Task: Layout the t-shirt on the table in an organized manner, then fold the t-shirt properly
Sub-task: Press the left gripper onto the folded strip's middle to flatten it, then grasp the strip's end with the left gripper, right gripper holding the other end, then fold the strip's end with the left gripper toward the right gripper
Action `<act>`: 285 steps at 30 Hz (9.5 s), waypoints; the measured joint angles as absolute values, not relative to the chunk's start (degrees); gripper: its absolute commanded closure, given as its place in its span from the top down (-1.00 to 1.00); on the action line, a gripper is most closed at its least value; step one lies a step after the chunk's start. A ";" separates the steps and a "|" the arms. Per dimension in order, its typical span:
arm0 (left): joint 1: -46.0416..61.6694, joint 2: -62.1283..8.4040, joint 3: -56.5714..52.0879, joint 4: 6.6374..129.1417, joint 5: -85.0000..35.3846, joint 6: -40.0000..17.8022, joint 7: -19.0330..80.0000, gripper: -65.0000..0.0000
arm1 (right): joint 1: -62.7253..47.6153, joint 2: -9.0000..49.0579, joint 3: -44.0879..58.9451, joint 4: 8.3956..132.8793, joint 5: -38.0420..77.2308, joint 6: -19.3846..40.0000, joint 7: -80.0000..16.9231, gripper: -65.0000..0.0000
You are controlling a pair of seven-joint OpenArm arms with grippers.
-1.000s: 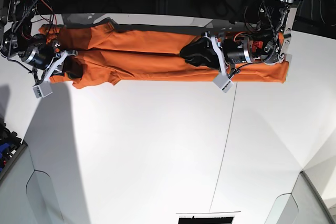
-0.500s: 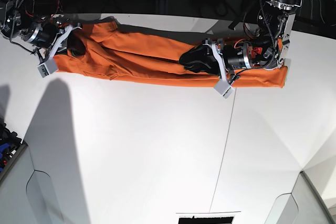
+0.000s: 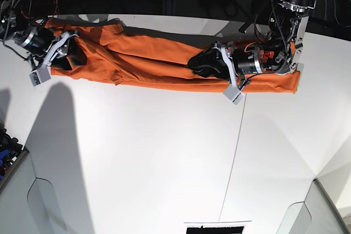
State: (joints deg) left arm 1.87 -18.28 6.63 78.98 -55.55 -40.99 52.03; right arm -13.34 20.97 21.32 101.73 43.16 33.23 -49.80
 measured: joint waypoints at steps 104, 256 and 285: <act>6.61 -34.41 -8.51 71.16 -63.66 -40.62 50.00 0.41 | -9.21 19.38 20.67 87.26 35.38 32.58 -42.70 -1.00; -1.63 -10.79 16.80 90.78 -37.08 -39.09 45.89 -0.99 | -9.52 20.16 35.90 94.76 38.39 32.10 -44.60 0.00; 1.72 -15.22 4.91 93.86 -38.41 -39.27 47.62 -0.99 | -9.39 22.72 25.19 81.62 46.92 33.26 -47.88 -1.00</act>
State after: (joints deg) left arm 1.72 -15.22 4.91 93.86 -38.41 -39.27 47.62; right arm -9.39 22.72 25.19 81.62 46.92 33.26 -47.88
